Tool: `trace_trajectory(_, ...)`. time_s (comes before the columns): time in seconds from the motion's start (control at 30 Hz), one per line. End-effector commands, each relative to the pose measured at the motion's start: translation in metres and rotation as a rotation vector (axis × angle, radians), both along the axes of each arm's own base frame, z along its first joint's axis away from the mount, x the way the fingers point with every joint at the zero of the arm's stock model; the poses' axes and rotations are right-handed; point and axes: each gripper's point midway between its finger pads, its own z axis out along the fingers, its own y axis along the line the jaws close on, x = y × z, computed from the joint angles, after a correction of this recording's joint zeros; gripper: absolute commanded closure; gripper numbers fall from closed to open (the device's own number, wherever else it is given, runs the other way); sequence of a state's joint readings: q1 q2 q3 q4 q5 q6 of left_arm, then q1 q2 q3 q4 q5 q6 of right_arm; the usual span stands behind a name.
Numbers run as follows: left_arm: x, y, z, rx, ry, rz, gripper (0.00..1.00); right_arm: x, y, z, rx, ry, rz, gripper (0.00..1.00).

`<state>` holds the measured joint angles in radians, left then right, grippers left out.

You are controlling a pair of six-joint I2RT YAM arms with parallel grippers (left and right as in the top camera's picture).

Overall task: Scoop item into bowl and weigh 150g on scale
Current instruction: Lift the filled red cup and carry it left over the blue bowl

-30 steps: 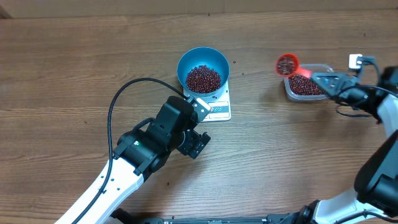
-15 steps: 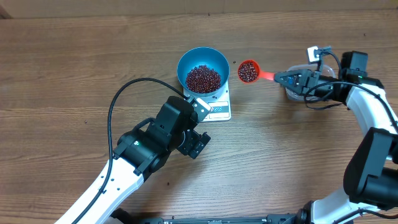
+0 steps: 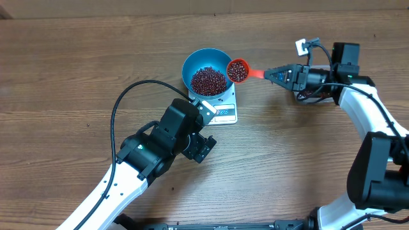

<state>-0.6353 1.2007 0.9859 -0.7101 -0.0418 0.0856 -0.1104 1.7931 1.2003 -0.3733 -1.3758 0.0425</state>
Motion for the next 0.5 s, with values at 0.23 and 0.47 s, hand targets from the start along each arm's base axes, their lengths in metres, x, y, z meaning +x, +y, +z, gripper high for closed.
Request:
trace_trajectory(0.23,0.001,0.001,-0.002,0.014,-0.002,-0.005,0.01,0.009,0.020,-0.015,-0.081,0.047,-0.033,0.96)
trace_trajectory(0.47,0.001,0.001,-0.002,0.014,-0.002,-0.005,0.01,0.017,0.033,-0.022,-0.152,0.003,-0.054,0.96)
